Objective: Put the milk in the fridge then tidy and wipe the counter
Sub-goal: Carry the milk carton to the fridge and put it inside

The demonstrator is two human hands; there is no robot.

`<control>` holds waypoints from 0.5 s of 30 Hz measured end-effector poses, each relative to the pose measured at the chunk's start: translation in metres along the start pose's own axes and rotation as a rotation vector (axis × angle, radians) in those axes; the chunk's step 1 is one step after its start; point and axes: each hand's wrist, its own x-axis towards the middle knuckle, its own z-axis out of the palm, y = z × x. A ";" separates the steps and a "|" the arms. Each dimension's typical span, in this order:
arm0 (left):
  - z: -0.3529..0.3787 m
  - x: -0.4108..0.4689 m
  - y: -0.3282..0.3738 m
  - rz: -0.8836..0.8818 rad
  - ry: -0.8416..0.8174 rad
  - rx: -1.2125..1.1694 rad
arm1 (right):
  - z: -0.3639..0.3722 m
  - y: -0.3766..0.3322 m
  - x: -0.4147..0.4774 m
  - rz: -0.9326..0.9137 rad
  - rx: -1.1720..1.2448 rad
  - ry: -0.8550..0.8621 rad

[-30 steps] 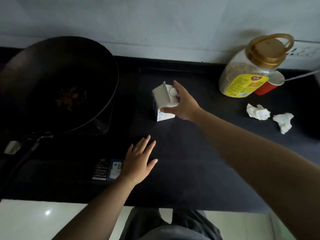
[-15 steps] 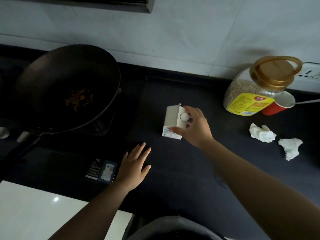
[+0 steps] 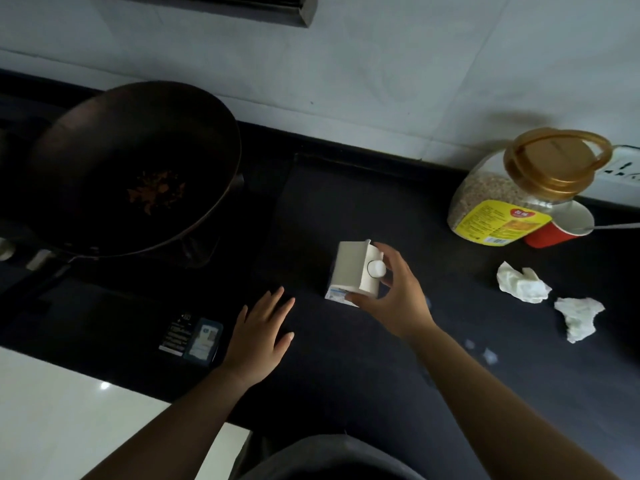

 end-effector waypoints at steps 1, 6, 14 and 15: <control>0.000 0.000 0.000 -0.003 0.003 -0.001 | -0.003 0.002 -0.003 0.005 0.004 0.014; 0.003 0.000 0.002 -0.023 -0.007 0.051 | -0.014 0.012 -0.023 0.011 -0.025 0.050; -0.001 0.001 0.013 -0.086 -0.057 0.058 | -0.018 0.015 -0.050 -0.016 -0.003 0.096; -0.003 0.001 0.015 -0.101 -0.069 0.052 | -0.018 0.015 -0.051 -0.014 0.009 0.090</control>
